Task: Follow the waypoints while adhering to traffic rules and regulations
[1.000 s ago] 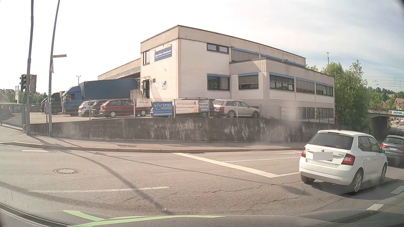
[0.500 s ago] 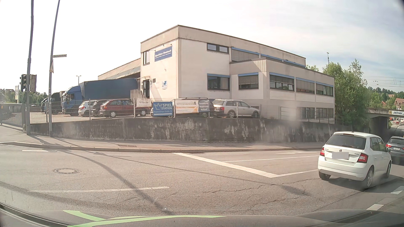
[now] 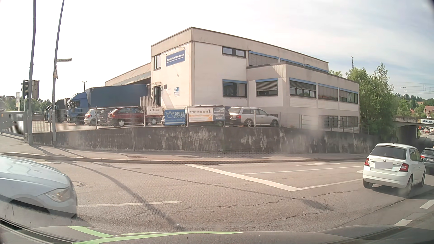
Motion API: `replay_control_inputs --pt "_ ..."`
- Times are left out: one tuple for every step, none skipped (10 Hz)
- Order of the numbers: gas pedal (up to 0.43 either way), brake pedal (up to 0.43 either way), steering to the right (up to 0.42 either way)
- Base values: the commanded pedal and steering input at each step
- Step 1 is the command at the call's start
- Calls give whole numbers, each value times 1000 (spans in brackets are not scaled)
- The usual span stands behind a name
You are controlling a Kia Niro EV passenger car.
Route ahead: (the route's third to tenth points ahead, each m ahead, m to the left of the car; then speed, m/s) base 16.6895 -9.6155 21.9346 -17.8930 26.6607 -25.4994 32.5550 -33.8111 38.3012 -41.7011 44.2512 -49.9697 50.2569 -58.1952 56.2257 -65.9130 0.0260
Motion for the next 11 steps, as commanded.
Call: replay_control_inputs --pt "0 329 407" --pt "0 335 407" --pt "0 329 408" --pt "0 329 408" --pt "0 329 408" --pt "0 335 409" --pt "0 329 409" --pt "0 329 409" --pt "0 335 409" --pt "0 329 409" --pt "0 335 409"
